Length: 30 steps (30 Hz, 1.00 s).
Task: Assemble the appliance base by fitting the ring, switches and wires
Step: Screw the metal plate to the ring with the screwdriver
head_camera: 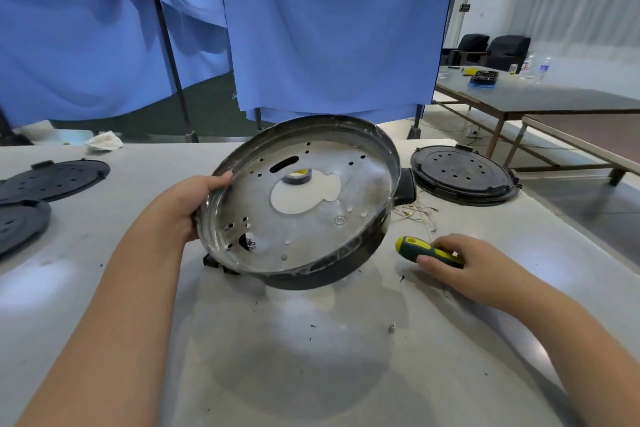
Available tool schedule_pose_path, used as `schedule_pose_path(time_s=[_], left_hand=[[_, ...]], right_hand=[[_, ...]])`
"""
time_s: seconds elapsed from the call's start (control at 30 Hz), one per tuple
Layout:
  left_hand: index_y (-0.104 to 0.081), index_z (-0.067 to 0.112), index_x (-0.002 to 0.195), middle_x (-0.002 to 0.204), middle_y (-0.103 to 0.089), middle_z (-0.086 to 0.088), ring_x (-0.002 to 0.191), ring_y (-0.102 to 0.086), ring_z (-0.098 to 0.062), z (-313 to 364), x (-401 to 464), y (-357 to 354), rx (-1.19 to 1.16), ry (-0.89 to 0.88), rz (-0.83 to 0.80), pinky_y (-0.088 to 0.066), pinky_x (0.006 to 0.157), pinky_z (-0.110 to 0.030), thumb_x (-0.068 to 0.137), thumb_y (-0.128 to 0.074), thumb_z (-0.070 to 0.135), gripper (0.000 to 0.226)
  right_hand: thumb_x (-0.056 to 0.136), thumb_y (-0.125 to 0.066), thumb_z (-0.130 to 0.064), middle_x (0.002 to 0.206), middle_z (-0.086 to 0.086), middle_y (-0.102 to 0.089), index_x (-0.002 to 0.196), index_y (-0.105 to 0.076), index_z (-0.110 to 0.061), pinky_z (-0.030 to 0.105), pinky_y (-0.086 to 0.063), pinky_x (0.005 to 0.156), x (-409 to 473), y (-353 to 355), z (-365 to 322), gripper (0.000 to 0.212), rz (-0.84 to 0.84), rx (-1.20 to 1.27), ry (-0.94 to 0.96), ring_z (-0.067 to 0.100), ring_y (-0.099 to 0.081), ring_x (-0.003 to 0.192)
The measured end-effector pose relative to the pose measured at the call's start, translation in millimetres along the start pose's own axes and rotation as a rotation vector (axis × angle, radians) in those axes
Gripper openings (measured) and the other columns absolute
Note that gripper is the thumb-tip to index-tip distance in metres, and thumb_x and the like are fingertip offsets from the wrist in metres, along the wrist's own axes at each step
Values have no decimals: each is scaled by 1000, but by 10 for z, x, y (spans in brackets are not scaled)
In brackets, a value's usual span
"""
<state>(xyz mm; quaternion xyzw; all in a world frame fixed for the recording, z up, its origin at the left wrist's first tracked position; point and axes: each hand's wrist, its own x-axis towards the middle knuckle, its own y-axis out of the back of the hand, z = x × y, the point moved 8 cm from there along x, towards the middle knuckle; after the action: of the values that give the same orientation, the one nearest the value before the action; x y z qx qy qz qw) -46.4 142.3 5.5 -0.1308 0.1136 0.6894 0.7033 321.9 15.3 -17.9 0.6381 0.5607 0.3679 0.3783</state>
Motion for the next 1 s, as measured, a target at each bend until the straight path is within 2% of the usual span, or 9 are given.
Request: schedule_pose_path(time_s=[0.1,0.27,0.43,0.53,0.63,0.7,0.77,0.87,1.0], left_hand=[[-67,8,87,65,-73,-6,53,-70,-19,29,-23,-72,-65,-20,-18,-55,45,-31,93,-59,28,23],[-65,8,85,61,-72,-5,51,-69,-18,37,-54,-256,-144,-34,-32,-54,41,-30,98,-53,24,24],[-64,7,85,58,-70,-4,48,-68,-17,35,-75,-362,-167,-38,-37,-54,40,-32,98,-52,23,23],[-63,6,85,58,-70,-4,48,-68,-17,32,-66,-375,-152,-46,-35,-55,42,-31,99,-52,23,24],[-63,6,88,59,-70,-4,49,-68,-17,30,-62,-388,-151,-52,-30,-55,42,-30,99,-52,23,23],[-63,6,89,59,-70,-4,50,-68,-17,28,-59,-383,-159,-54,-20,-55,42,-30,99,-52,23,23],[-63,6,89,59,-71,-4,50,-69,-17,31,-54,-377,-170,-55,-19,-54,41,-30,99,-51,23,23],[-63,6,90,59,-71,-4,51,-69,-17,34,-49,-368,-183,-54,-15,-55,42,-31,99,-51,24,23],[-63,6,92,61,-71,-4,52,-69,-17,27,-42,-354,-192,-52,-6,-55,43,-30,99,-52,23,22]], right_hand=[[80,-59,-62,91,-17,-54,97,-59,-37,26,-45,70,-6,6,-79,30,19,-98,32,6,-53,83],[72,-61,-70,81,-15,-53,90,-62,-35,22,-37,57,-19,41,-162,39,77,-284,44,6,-50,75],[72,-64,-67,90,-14,-52,95,-59,-35,24,-42,65,-41,47,-218,40,70,-226,78,6,-49,82],[74,-71,-52,88,-14,-54,86,-58,-39,23,-41,64,-106,119,-335,23,119,-30,174,4,-49,76],[70,-77,-40,81,-12,-61,75,-66,-38,22,-45,64,-181,78,-476,12,30,167,239,9,-53,71],[68,-80,-37,77,-12,-65,75,-70,-39,15,-43,61,-232,2,-574,12,-92,266,259,6,-54,65],[66,-81,-38,74,-12,-68,78,-72,-41,14,-43,59,-283,-113,-655,15,-239,310,268,2,-52,60],[67,-82,-39,74,-18,-68,83,-74,-41,14,-44,60,-338,-226,-709,19,-346,221,255,-1,-54,60],[69,-79,-42,81,-19,-69,85,-73,-43,14,-47,65,-361,-251,-757,16,-333,34,270,-2,-59,70]])
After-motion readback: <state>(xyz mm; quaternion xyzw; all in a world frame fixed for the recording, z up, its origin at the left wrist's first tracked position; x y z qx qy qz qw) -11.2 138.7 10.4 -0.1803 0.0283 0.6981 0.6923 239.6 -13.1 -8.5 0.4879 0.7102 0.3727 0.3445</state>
